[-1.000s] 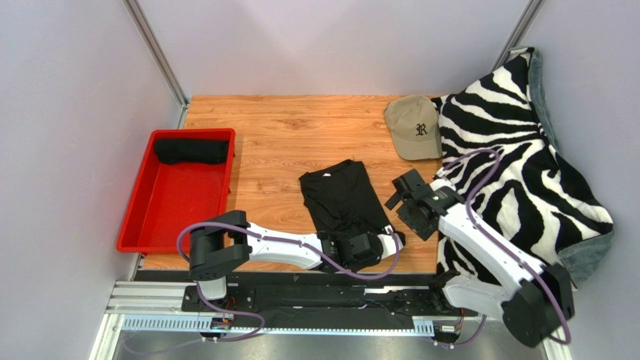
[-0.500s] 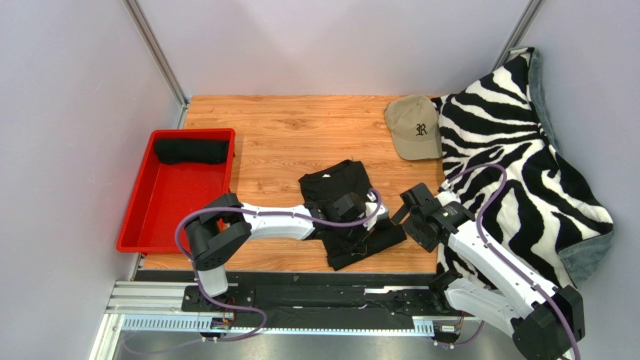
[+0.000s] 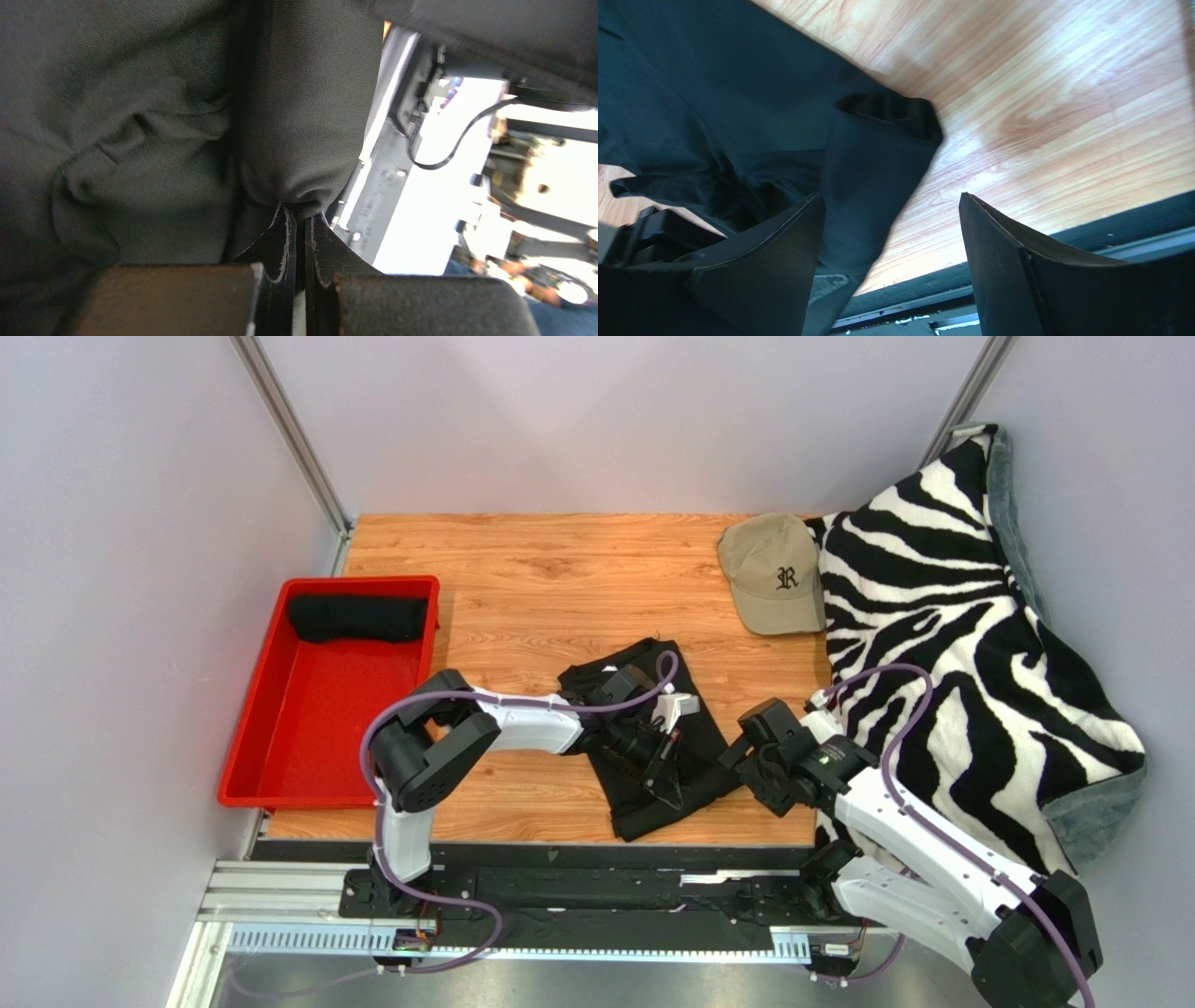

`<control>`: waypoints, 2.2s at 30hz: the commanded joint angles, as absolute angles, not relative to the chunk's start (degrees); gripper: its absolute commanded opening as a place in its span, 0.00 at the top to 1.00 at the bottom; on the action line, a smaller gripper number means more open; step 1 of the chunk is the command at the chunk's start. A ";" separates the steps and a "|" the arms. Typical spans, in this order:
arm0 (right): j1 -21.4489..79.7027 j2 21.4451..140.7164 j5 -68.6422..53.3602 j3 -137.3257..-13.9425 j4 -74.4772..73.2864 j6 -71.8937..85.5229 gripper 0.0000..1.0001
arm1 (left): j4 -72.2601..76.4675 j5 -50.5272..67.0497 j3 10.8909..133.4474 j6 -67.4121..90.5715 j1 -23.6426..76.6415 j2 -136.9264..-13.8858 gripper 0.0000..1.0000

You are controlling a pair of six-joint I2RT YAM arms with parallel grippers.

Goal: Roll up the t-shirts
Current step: Roll the T-shirt to the center of the board.

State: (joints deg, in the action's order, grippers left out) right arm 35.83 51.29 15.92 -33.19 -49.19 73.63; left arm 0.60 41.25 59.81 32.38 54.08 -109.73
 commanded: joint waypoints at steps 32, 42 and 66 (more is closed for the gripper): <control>35.69 68.73 17.23 -33.84 -43.68 75.33 0.83 | -3.16 48.61 66.01 37.27 51.59 -114.71 0.81; 33.66 72.68 16.70 -36.65 -45.61 73.21 0.83 | -7.65 29.99 60.47 30.06 52.21 -96.61 0.48; 32.26 77.96 14.06 -37.18 -44.91 72.42 0.85 | -13.36 -33.91 70.13 4.75 85.07 -103.52 0.28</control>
